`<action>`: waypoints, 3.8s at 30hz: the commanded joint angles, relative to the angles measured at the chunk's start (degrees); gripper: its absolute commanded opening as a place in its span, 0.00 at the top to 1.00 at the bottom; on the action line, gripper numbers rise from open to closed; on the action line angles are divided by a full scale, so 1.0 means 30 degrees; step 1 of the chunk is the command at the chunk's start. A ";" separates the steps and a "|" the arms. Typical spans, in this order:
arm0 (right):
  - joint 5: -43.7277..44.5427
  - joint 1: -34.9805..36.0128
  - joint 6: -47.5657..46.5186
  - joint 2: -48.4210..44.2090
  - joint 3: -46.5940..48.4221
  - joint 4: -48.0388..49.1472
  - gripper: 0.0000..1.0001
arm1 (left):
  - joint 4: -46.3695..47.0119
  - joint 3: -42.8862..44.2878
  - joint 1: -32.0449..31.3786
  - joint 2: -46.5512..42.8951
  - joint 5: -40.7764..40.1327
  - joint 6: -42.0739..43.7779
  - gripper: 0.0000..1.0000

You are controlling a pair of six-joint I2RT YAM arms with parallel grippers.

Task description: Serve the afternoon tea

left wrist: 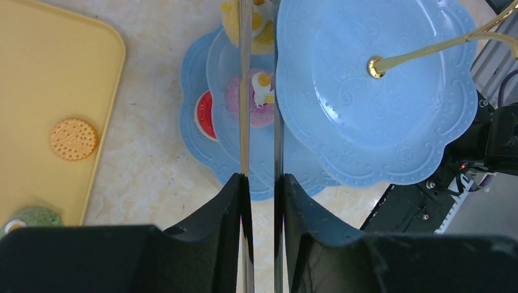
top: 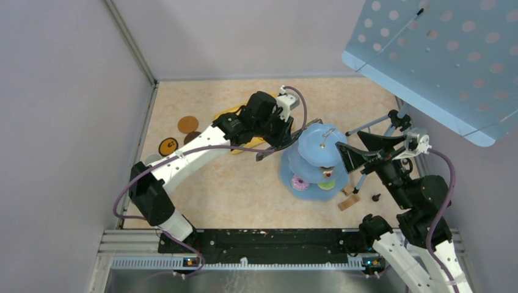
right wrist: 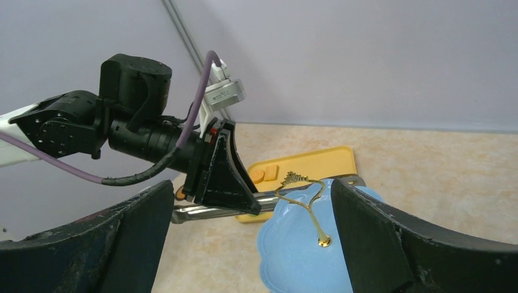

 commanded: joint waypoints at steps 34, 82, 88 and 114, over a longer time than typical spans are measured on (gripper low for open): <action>-0.0041 -0.0152 -0.0024 -0.0101 0.0540 0.0542 0.03 | 0.1064 0.0150 0.0017 -0.0857 -0.0692 0.0553 0.49; -0.0485 -0.0163 -0.0317 0.0523 -0.0208 0.1759 0.03 | -0.1848 -0.6900 0.5254 -0.2185 -0.8570 -0.2242 0.46; -0.0527 -0.0161 -0.0231 0.0606 -0.0194 0.1863 0.03 | -0.2053 -0.6928 0.5251 -0.2532 -0.8334 -0.2149 0.58; -0.0221 -0.0166 -0.0406 0.0669 -0.0004 0.1829 0.03 | -0.5469 -0.1441 -0.0386 -0.4762 -0.3064 -0.3584 0.68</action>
